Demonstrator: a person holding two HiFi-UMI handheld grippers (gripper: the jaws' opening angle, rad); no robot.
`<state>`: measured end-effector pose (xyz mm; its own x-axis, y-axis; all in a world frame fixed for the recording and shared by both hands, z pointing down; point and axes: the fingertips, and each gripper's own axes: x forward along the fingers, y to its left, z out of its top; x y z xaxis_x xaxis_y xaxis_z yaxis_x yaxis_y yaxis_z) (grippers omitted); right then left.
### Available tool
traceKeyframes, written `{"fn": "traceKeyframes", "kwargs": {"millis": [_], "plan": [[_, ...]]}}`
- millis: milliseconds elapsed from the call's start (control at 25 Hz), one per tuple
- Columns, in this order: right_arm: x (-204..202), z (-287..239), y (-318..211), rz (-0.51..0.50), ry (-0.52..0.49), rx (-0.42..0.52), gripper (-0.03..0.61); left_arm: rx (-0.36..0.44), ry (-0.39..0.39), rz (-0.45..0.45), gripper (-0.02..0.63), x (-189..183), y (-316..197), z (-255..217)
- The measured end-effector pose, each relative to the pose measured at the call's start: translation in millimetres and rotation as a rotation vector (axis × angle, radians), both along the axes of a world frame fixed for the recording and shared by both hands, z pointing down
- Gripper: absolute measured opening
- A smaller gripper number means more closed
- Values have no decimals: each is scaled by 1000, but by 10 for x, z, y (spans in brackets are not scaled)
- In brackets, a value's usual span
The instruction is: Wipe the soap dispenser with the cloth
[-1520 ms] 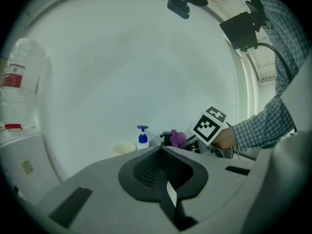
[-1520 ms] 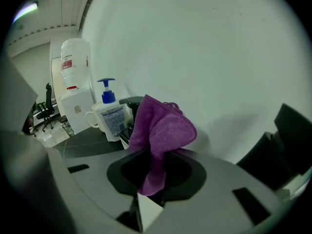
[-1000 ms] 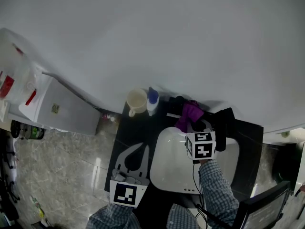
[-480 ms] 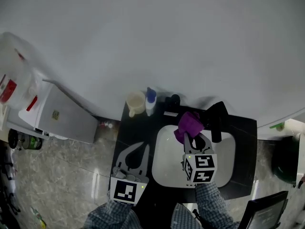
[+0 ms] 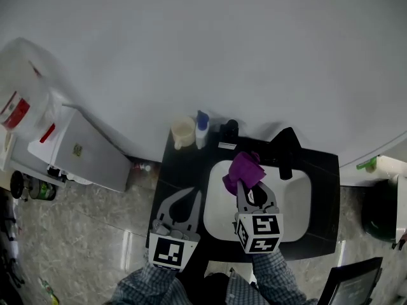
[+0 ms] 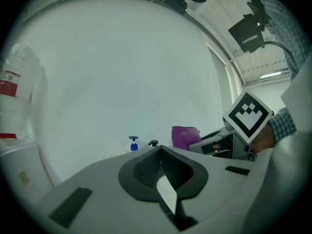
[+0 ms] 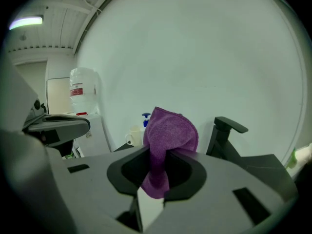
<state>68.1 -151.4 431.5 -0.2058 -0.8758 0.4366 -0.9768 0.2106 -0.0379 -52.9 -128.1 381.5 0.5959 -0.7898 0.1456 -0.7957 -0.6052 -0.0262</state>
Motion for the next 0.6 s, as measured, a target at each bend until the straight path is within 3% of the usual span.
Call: {"fn": "traceKeyframes", "kwargs": {"millis": [200,440,600], "plan": [[105,-101,370,23,-13,39,77,10,-34,17,2,46,376,-59],[279,-286,1101,49,-16,81,77,52,23,7,2,186,1055,-250],[411,-366,1690,66,-12,108,77,58,13,-1,2,250,1591,-258]]}}
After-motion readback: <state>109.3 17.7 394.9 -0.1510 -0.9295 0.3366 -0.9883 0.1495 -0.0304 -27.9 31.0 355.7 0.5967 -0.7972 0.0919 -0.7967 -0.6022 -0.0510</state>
